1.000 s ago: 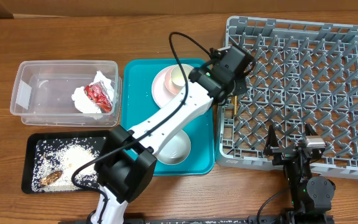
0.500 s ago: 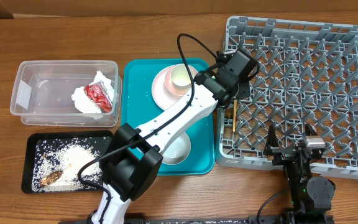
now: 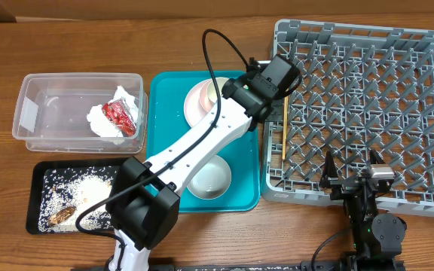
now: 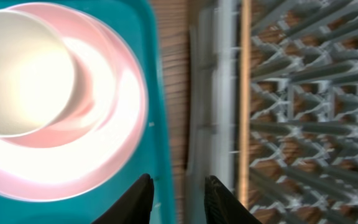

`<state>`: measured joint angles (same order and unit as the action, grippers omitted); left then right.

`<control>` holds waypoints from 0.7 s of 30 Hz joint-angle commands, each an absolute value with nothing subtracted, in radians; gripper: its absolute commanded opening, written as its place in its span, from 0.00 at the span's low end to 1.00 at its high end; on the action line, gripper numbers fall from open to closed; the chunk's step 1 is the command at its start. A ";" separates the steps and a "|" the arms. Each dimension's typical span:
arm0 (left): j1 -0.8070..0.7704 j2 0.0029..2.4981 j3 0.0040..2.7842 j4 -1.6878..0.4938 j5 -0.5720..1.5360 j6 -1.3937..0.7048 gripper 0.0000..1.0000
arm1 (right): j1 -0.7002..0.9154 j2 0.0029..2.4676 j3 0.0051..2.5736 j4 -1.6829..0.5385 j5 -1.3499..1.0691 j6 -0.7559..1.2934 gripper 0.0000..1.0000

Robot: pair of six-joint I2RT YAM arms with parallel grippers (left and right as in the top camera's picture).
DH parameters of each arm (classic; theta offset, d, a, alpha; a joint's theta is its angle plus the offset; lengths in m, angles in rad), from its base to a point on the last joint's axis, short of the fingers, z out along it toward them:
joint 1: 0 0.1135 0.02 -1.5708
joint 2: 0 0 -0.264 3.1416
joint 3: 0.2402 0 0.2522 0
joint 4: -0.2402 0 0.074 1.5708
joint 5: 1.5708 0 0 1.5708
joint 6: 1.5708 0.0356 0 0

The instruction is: Sort waste into correct bins and load items into the dishwasher

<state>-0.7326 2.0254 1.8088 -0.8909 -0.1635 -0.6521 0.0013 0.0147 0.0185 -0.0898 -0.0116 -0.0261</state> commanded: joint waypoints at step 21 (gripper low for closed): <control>-0.119 1.803 1.857 -1.013 -0.010 -0.504 0.50 | 0.000 0.004 0.008 0.001 -0.010 -0.027 1.00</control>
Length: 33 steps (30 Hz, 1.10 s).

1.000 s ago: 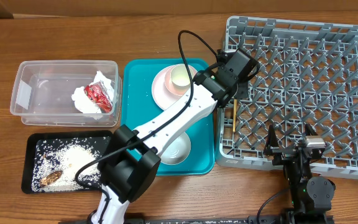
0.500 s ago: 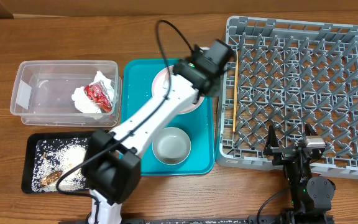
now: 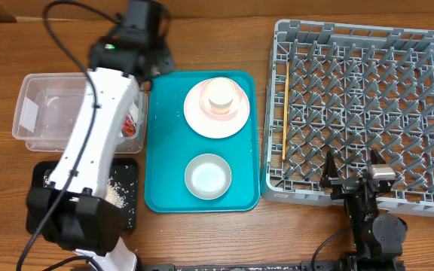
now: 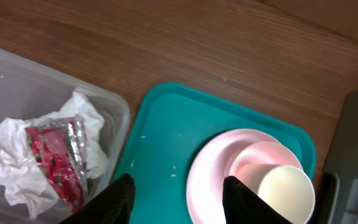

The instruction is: Sort waste into correct bins and load items into the dishwasher

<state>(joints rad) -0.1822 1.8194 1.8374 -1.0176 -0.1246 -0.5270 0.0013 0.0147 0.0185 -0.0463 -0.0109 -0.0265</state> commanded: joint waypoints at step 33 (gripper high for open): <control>0.020 1.805 1.856 -1.125 -0.007 -0.504 1.00 | 0.073 1.440 1.510 -0.863 -0.488 0.218 0.61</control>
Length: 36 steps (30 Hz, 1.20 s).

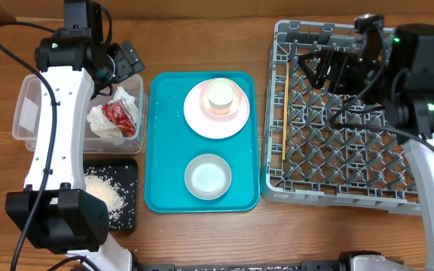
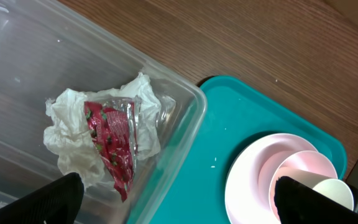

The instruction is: Sort waste into correct bins and load items into the dishwasher

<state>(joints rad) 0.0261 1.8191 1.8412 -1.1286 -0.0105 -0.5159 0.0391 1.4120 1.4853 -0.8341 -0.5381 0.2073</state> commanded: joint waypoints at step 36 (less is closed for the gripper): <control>0.020 1.805 1.856 -1.125 -0.007 -0.504 1.00 | 0.403 1.866 1.524 -1.132 0.157 0.419 0.24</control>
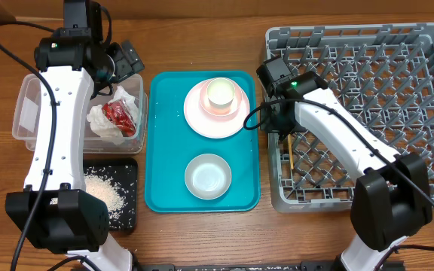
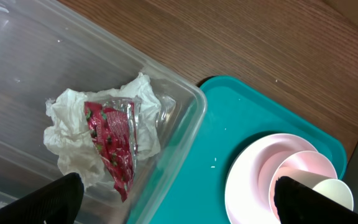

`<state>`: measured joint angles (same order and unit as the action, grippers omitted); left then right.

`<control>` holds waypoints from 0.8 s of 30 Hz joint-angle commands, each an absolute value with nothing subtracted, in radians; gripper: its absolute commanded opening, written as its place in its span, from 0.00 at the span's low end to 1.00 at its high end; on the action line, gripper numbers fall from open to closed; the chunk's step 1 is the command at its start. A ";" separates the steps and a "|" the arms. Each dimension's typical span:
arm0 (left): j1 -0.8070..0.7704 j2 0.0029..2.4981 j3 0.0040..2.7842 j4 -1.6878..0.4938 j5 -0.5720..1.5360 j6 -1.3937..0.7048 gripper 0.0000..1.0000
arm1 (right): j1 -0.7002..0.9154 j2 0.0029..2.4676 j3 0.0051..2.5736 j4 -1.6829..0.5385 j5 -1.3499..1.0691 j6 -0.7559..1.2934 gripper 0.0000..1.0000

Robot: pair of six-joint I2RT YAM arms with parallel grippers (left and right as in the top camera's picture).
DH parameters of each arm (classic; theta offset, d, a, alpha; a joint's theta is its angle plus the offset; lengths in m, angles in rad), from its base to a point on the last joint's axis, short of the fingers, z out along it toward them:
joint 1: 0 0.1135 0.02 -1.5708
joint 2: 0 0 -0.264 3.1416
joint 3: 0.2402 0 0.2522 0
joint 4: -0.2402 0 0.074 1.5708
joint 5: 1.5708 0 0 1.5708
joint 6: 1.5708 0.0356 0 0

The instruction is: Sort waste into correct bins and load items into the dishwasher

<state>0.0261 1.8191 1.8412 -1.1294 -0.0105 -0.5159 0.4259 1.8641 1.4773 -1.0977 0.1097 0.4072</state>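
Observation:
My left gripper [image 1: 123, 59] hangs open over the back right corner of the clear bin [image 1: 44, 98]; in its wrist view the fingers [image 2: 58, 199] stand wide apart with nothing between them. The bin holds a white tissue and a red wrapper [image 2: 114, 146]. On the teal tray [image 1: 168, 135] are a pink plate [image 1: 202, 120] carrying a pink bowl with a cream cup [image 1: 221, 93], and a pale bowl [image 1: 208, 176]. My right gripper [image 1: 280, 126] is at the left edge of the grey dish rack [image 1: 353, 31], by a wooden chopstick [image 1: 284, 144]. Its jaws are hidden.
A black tray [image 1: 119, 196] with spilled rice lies at the front left, partly under my left arm. My right arm stretches across the front left part of the rack. Bare wooden table shows along the back and front edges.
My right arm has moved from over the rack's back edge to its left edge by the chopstick. The rack sits slightly further right. My left arm has not moved.
First my left gripper was at the rack's left edge beside the chopstick, my right arm folded at the front right. Then the left arm was at the back left, later open over the clear bin. The right arm was above the rack, now at its left edge.

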 commanded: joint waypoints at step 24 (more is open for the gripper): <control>0.020 1.805 1.856 -1.126 -0.007 -0.505 1.00 | 0.378 1.866 1.816 -1.284 0.041 0.254 0.86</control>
